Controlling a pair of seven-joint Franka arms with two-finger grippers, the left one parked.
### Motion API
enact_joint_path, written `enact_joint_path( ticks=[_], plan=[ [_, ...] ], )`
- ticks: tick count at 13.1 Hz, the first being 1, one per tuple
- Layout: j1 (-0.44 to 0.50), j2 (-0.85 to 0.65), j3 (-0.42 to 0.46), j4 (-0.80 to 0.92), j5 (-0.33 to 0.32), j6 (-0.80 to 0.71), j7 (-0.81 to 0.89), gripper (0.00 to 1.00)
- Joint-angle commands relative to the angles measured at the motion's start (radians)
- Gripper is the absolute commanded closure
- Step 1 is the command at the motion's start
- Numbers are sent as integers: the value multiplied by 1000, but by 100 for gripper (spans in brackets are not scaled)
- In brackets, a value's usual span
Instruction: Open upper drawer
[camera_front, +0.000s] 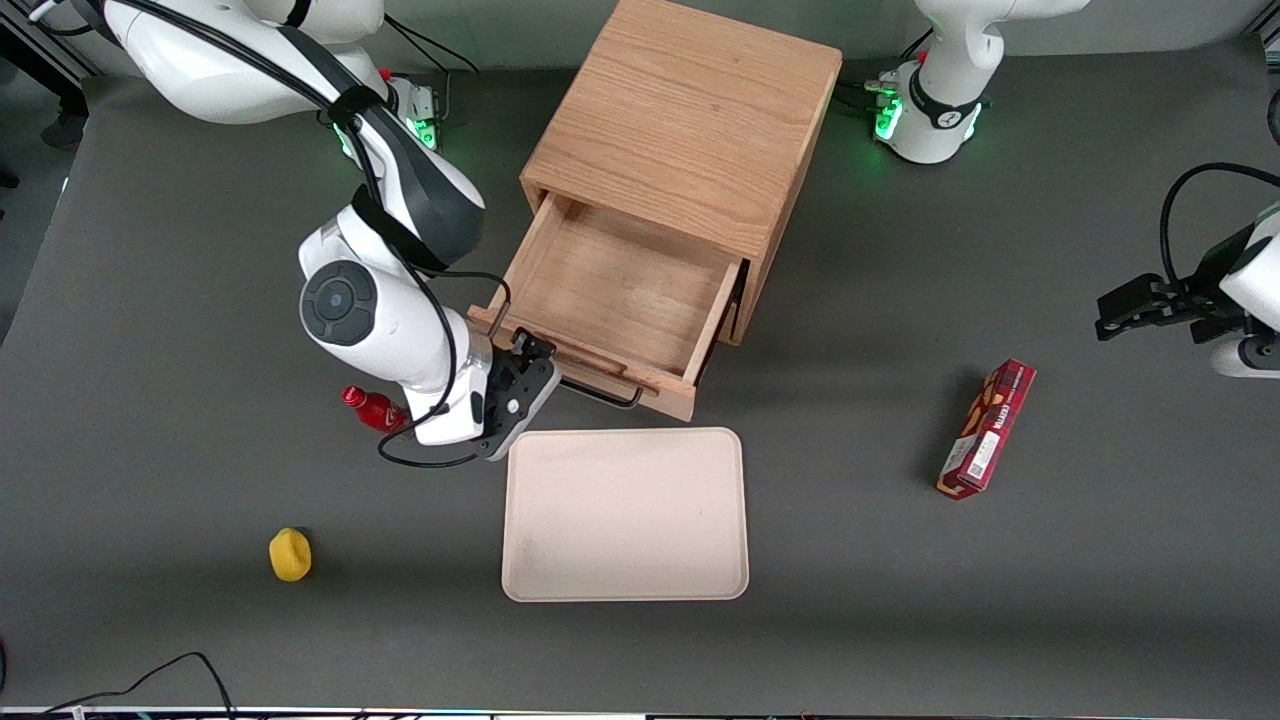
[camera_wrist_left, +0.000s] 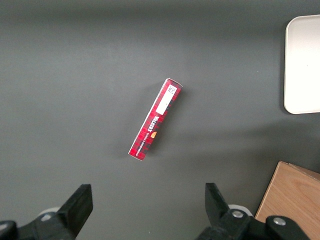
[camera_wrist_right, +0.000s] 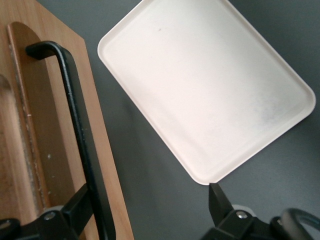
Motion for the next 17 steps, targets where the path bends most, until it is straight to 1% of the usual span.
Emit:
enact_joint_path(
  ticks=[1, 8, 15, 16, 17],
  plan=[
    [-1, 8, -11, 17, 23, 22, -35, 0],
    [-6, 18, -52, 40, 23, 22, -93, 0],
    [-23, 18, -53, 56, 27, 22, -92, 0],
    [-26, 9, -53, 58, 66, 22, -89, 0],
    [-30, -1, -53, 58, 135, 22, -89, 0]
  ],
)
